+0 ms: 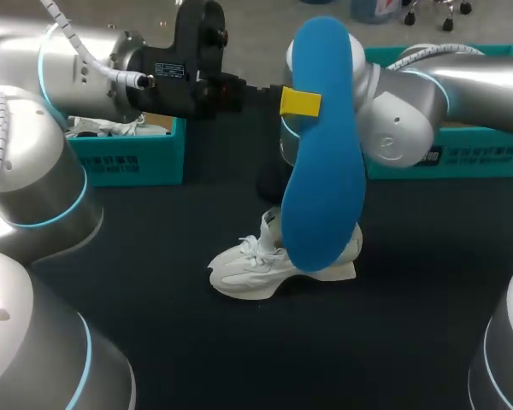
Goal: Take the shoe out of the shoebox, open the shoe tongue, remove and reinsert the insole, then place the shoe into the shoebox
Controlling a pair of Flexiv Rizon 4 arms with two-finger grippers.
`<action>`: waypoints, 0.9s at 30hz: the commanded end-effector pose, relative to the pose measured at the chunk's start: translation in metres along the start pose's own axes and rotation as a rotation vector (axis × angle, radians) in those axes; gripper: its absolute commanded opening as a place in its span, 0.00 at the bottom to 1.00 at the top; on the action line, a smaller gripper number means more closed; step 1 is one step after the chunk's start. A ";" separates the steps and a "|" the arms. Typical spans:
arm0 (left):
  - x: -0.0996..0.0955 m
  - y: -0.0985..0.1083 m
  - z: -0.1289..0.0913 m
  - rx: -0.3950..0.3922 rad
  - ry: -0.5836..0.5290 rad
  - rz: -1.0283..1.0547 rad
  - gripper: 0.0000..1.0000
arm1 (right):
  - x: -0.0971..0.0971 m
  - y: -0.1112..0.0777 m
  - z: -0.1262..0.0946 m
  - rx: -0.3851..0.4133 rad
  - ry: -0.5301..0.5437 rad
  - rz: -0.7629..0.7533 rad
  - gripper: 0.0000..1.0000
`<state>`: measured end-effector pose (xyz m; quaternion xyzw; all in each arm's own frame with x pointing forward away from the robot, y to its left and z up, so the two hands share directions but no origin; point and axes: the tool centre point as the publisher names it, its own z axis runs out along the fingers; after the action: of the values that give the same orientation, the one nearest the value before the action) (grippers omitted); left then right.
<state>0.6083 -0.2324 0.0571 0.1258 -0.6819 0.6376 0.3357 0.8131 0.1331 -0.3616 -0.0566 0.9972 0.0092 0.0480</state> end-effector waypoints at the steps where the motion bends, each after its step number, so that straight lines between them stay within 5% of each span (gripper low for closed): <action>1: -0.001 0.000 0.002 0.001 0.000 0.000 0.00 | 0.000 0.002 0.021 0.007 0.028 0.007 0.64; 2: -0.001 0.000 0.002 0.001 0.000 0.000 0.00 | 0.002 0.000 0.022 0.006 0.033 0.012 0.47; 5: -0.001 0.000 0.002 0.001 0.000 0.000 0.00 | 0.006 -0.008 0.026 0.011 0.045 0.036 0.38; 7: -0.001 0.000 0.002 0.001 0.000 0.000 0.00 | 0.008 -0.008 0.029 0.012 0.053 0.035 0.16; 10: -0.001 0.000 0.002 0.001 0.000 0.000 0.00 | 0.011 -0.010 0.034 0.010 0.071 0.047 0.00; 27: -0.001 0.000 0.002 0.001 0.000 0.000 0.00 | 0.013 -0.011 0.036 0.014 0.094 0.054 0.00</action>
<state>0.6083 -0.2324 0.0570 0.1259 -0.6819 0.6376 0.3357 0.8041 0.1198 -0.3975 -0.0291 0.9996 0.0017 0.0017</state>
